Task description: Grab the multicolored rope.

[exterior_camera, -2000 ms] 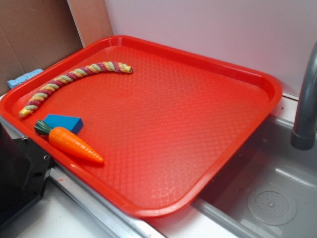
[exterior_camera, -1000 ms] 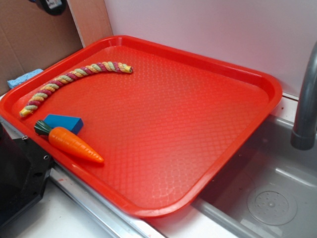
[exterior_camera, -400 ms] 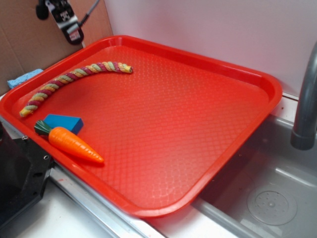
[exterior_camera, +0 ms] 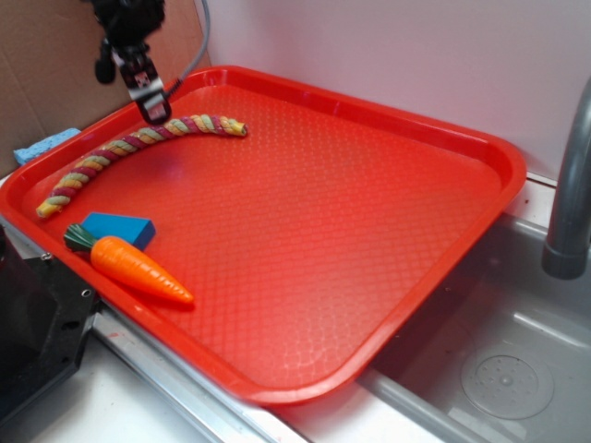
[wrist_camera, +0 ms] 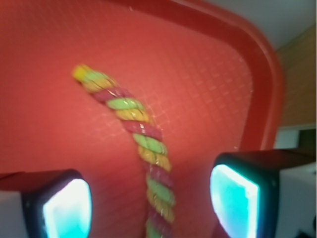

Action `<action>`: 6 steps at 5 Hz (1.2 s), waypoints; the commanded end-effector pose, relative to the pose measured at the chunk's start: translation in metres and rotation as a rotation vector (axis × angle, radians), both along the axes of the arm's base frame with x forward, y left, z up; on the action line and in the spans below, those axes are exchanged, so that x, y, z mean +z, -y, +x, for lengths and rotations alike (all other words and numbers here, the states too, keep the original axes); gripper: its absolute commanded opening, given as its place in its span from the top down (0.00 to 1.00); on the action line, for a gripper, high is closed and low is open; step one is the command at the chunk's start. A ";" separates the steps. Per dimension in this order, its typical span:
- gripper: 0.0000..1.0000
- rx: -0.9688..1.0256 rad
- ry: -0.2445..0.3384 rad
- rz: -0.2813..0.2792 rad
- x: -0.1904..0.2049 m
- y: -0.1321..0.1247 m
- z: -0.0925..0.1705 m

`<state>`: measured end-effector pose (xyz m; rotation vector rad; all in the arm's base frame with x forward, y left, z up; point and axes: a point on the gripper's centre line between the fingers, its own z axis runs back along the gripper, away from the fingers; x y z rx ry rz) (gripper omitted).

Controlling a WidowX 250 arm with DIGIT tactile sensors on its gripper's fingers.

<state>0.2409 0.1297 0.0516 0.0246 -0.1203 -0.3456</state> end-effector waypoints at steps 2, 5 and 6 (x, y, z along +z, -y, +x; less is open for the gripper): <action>1.00 -0.019 -0.047 0.068 -0.033 -0.006 0.006; 1.00 0.089 -0.072 0.146 -0.015 0.010 0.000; 1.00 0.195 -0.040 0.128 0.012 0.020 0.000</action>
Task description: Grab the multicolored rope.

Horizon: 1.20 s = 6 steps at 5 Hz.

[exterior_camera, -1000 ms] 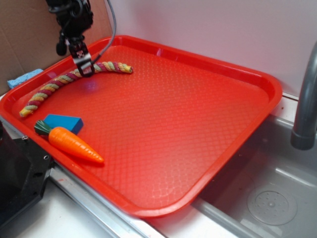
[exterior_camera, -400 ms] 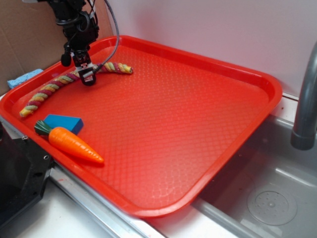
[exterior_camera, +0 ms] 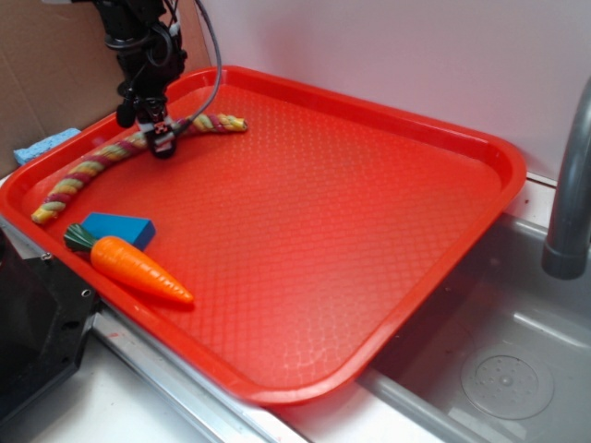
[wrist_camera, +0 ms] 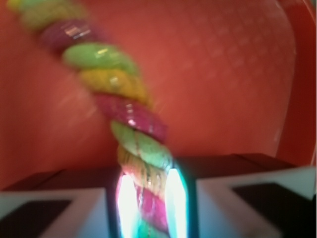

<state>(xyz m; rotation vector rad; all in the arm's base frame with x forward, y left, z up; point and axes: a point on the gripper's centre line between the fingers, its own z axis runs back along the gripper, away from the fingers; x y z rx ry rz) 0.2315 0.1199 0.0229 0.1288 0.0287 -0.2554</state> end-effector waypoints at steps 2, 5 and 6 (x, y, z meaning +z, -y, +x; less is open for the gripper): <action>1.00 0.389 0.133 0.025 0.119 0.071 0.009; 1.00 0.474 0.133 -0.153 0.208 0.140 0.003; 1.00 0.447 0.144 -0.142 0.201 0.137 0.004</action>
